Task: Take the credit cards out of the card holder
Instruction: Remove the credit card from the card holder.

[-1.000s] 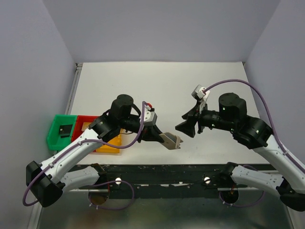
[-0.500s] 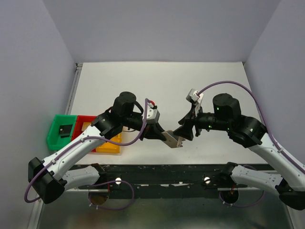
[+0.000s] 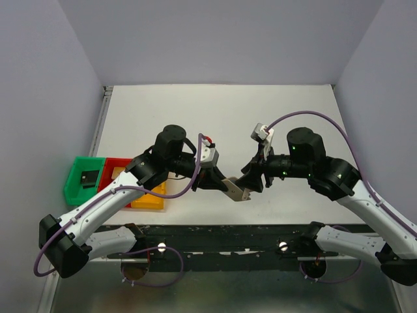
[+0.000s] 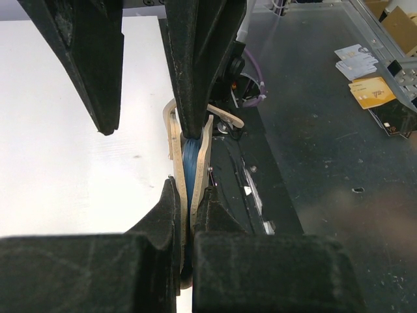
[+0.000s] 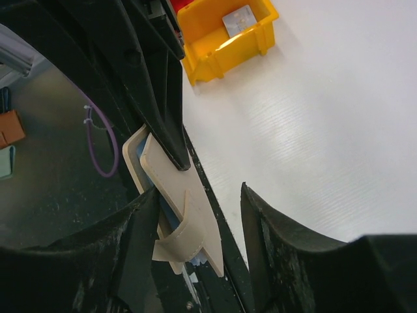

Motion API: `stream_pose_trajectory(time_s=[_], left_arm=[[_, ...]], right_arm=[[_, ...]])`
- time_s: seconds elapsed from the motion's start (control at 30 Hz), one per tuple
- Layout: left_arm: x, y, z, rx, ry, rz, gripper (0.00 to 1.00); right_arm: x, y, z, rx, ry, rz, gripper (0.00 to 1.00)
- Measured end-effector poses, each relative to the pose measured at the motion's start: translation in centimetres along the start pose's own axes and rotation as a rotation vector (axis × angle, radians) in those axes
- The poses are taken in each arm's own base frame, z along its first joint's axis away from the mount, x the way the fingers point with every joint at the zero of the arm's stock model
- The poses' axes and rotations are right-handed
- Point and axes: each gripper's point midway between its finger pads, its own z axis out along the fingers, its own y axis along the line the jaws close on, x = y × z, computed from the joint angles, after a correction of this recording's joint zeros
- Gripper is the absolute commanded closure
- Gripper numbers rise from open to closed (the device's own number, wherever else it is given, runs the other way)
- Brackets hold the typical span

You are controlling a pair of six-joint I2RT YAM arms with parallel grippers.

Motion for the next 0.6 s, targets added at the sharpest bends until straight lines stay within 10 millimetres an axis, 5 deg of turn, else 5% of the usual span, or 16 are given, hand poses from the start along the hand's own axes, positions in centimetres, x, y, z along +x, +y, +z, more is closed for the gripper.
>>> stream_pose_trajectory(time_s=[0.5,0.6], left_arm=[[-0.1,-0.2,0.0,0.008,-0.006,-0.016,1.00],[-0.1,-0.4,0.1,0.022,-0.008,-0.020,1.00]], right_arm=[[0.6,0.9,0.7,-0.076,0.033,-0.026,0.48],[0.7,1.2,0.9,-0.091,0.041,-0.036,0.57]])
